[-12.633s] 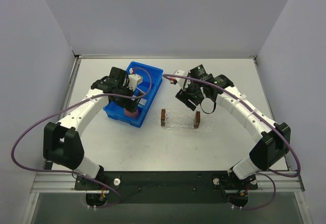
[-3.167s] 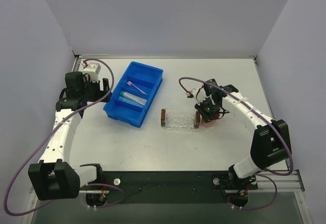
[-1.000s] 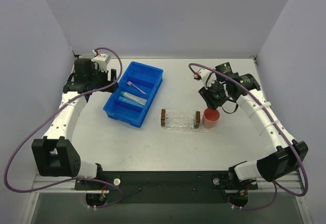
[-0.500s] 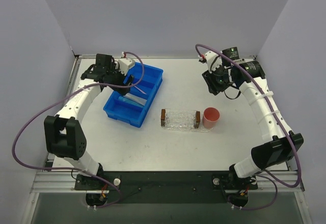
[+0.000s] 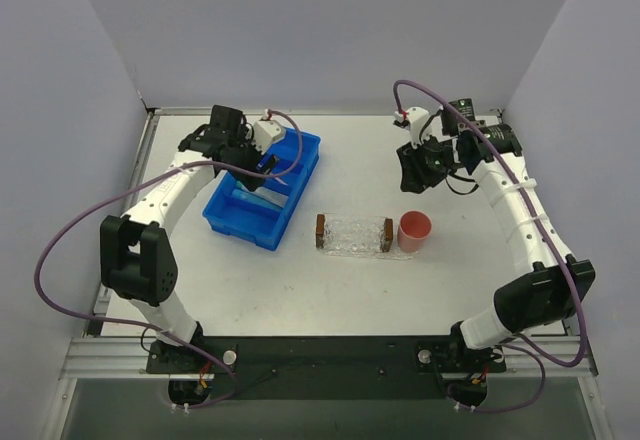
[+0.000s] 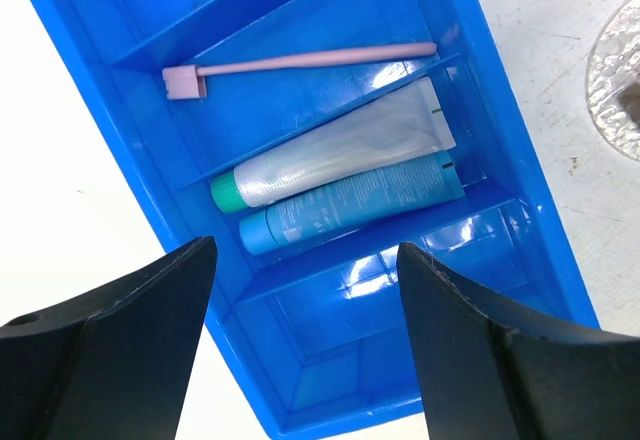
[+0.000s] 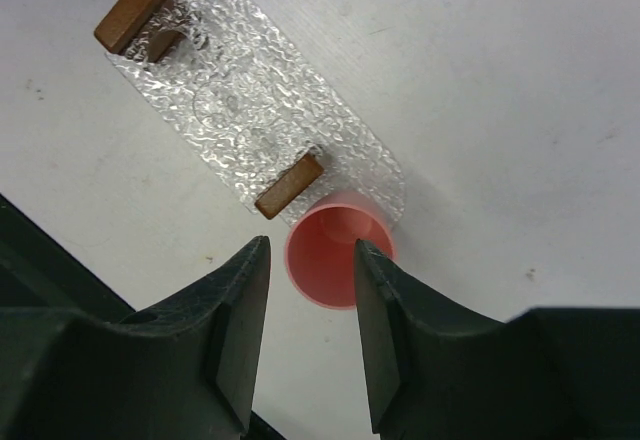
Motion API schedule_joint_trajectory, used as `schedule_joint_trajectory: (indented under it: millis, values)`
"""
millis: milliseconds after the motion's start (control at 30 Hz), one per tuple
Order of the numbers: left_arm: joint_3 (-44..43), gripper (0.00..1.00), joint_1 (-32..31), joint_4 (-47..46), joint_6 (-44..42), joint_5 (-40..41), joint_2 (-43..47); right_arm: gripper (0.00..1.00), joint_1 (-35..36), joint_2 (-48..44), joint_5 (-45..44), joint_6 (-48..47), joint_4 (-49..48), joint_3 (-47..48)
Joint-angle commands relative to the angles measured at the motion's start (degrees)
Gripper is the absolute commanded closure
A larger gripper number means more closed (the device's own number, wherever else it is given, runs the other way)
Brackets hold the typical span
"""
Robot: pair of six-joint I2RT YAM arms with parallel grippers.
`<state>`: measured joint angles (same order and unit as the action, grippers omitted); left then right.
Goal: Prepare toiletry sets of a toothbrush and toothpaste on the tray
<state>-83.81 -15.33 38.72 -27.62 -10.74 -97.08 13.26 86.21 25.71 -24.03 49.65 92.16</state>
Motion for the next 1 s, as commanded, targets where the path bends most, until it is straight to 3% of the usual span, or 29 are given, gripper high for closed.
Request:
schedule_joint_trajectory:
  millis: [0, 133, 300, 600, 967]
  values:
    - [-2.9, 0.17, 0.1, 1.5, -4.8, 1.3, -0.1, 0.65, -1.5, 0.3, 10.5, 7.5, -2.2, -3.6]
    - [-3.2, 0.17, 0.0, 0.7, -10.2, -2.1, -1.5, 0.66, -0.8, 3.0, 10.5, 8.7, -2.6, -1.0]
    - [-4.3, 0.17, 1.1, 2.1, -11.3, -3.2, -5.9, 0.66, 1.2, 6.2, 3.6, 7.2, -2.4, 3.9]
    - [-8.1, 0.18, 2.4, 2.6, -13.7, -5.3, -11.8, 0.66, 6.5, 5.3, -5.3, 5.8, -1.3, 3.1]
    - [-13.0, 0.20, 3.2, 10.3, -20.5, -6.3, -15.5, 0.66, 7.6, 8.6, -4.7, 5.2, -1.8, 5.3]
